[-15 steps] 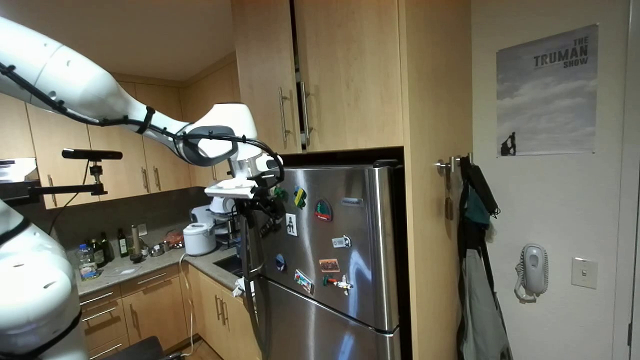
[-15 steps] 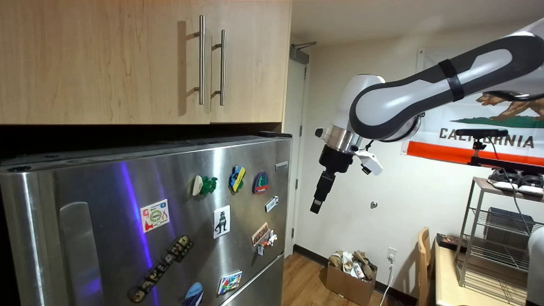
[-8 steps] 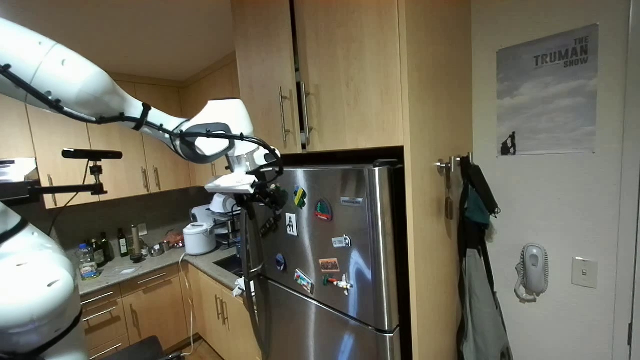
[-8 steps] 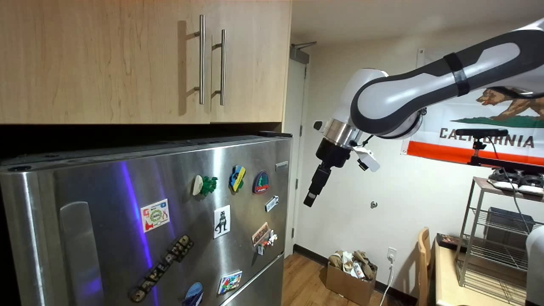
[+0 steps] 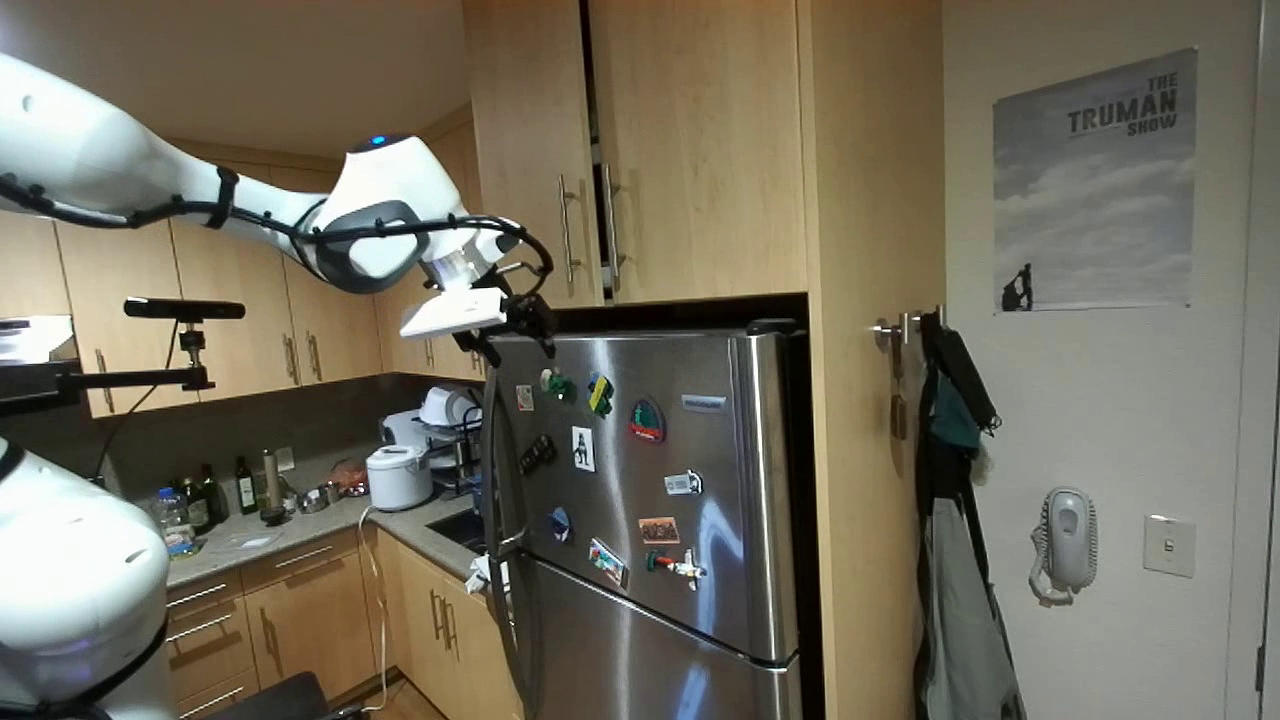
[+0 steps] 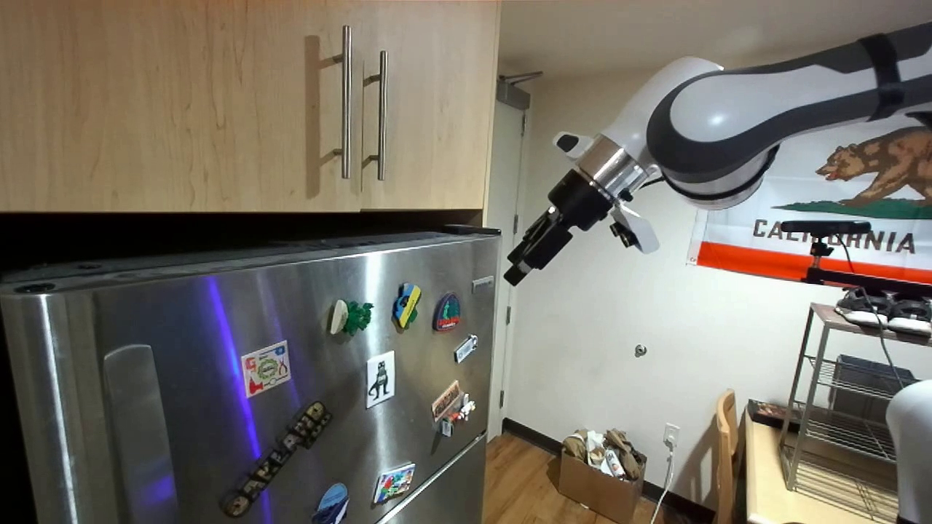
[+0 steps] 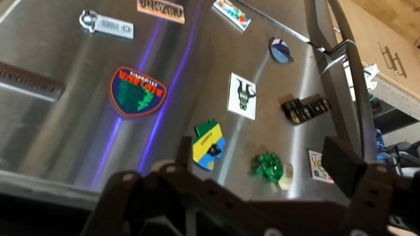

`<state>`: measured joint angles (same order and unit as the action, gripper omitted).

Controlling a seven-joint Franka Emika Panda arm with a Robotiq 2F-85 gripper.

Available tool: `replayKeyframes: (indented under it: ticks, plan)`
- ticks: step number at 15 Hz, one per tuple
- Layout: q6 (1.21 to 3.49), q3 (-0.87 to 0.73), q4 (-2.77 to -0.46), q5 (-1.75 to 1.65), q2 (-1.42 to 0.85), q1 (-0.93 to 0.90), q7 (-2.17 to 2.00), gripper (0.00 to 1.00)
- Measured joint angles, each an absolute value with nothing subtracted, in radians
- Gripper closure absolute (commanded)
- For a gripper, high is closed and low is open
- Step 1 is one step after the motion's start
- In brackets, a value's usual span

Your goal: Open the left cabinet door above the fridge

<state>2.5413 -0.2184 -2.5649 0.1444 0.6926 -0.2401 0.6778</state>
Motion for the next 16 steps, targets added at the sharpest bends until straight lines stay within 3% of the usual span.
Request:
replayKeyframes:
  ticks: [7, 11, 16]
  plan:
    - [2.680, -0.327, -2.633, 0.168, 0.837, -0.375, 0.819, 0.00]
    - [2.693, -0.336, -2.634, 0.177, 0.835, -0.395, 0.819, 0.00]
    - [2.881, -0.341, -2.617, 0.224, 0.784, -0.550, 0.816, 0.00]
